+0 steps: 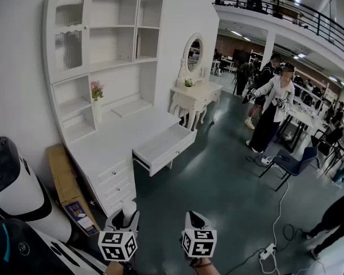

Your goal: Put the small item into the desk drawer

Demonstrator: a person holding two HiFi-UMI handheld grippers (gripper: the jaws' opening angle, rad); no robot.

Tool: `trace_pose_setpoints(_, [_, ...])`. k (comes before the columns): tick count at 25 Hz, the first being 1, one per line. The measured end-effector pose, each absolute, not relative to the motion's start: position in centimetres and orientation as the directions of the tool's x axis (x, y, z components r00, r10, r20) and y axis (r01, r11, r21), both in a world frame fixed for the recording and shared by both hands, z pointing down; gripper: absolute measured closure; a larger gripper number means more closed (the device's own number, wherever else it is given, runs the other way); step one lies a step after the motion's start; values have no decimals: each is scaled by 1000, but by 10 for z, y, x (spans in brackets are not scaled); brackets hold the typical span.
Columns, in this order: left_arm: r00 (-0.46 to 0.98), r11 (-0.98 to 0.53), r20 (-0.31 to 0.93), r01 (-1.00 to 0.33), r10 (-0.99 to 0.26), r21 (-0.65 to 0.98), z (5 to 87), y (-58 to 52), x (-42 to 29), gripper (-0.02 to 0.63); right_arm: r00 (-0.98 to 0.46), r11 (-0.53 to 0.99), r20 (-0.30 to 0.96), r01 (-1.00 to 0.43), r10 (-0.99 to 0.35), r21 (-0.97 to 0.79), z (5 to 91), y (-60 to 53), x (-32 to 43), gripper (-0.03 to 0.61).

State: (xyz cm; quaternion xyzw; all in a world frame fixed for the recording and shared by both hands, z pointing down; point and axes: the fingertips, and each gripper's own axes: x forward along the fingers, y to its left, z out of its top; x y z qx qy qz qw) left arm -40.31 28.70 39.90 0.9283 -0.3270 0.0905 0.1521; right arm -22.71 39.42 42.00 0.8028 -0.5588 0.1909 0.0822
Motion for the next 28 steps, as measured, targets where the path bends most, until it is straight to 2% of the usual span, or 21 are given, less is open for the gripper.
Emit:
trace_pose_setpoints(15, [785,-750,242,-618,-570,236,393,280,-426,434,321,-384,388,-918,-864,-97,420,385,-254,574])
trace_pose_setpoints(21, [782,-743,288,-618,-552,256,415,278,-436,434,299,-371,437,-925,-848,-86,439,378,-271,573])
trace_pose_setpoints(28, [752,-710,333,-654,-569,262,437,245,-415,434,284,-353,473,-934,-834,-61,459,347,-237,574])
